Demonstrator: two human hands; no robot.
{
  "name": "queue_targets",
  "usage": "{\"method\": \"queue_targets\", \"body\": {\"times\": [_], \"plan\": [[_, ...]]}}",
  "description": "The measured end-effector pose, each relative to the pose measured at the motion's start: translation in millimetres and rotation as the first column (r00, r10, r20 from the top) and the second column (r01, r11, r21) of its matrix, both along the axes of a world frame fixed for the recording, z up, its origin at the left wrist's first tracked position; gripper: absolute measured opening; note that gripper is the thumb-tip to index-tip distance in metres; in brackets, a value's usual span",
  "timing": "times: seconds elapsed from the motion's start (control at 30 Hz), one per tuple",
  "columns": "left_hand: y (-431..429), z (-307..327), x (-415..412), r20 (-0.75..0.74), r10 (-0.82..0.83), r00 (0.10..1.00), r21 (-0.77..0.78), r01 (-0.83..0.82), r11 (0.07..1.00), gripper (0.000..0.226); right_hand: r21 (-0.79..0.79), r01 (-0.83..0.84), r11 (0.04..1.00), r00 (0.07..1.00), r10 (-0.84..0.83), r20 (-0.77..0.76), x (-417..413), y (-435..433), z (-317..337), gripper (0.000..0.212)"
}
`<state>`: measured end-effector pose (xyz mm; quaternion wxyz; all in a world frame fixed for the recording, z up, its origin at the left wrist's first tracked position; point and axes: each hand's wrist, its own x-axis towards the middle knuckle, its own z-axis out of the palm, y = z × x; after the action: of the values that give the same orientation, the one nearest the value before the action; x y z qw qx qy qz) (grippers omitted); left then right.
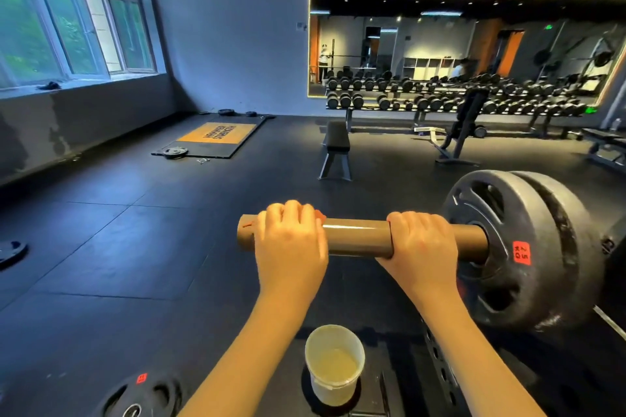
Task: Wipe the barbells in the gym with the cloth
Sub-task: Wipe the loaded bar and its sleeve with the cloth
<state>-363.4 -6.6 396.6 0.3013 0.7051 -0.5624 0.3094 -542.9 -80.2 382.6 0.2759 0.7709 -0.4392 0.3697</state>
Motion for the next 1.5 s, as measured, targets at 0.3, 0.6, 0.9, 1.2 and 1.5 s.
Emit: {"method": "queue_targets", "body": {"times": [0.3,0.6,0.9,1.2,1.5], "plan": [[-5,20,24,-0.034,-0.145,0.989,0.022,0.146,0.989,0.037,0.01,0.01,1.0,1.0,-0.01,-0.018,1,1,0,0.043],[-4,7,-12,-0.018,-0.299,0.954,0.082,0.299,0.951,0.036,0.694,0.098,0.713,0.913,0.213,-0.348,11,3,72,0.058],[4,8,20,-0.092,-0.156,0.983,0.045,0.16,0.986,0.046,0.48,0.003,0.877,0.941,0.159,-0.297,6,6,48,0.053],[5,17,27,-0.005,-0.243,0.97,0.158,0.241,0.958,0.048,0.091,-0.135,0.987,0.981,0.146,-0.131,7,-2,15,0.044],[-2,16,-7,-0.036,-0.204,0.978,0.142,0.207,0.968,0.042,-0.183,-0.11,0.977,0.994,0.103,-0.044,9,-3,0,0.031]]}}
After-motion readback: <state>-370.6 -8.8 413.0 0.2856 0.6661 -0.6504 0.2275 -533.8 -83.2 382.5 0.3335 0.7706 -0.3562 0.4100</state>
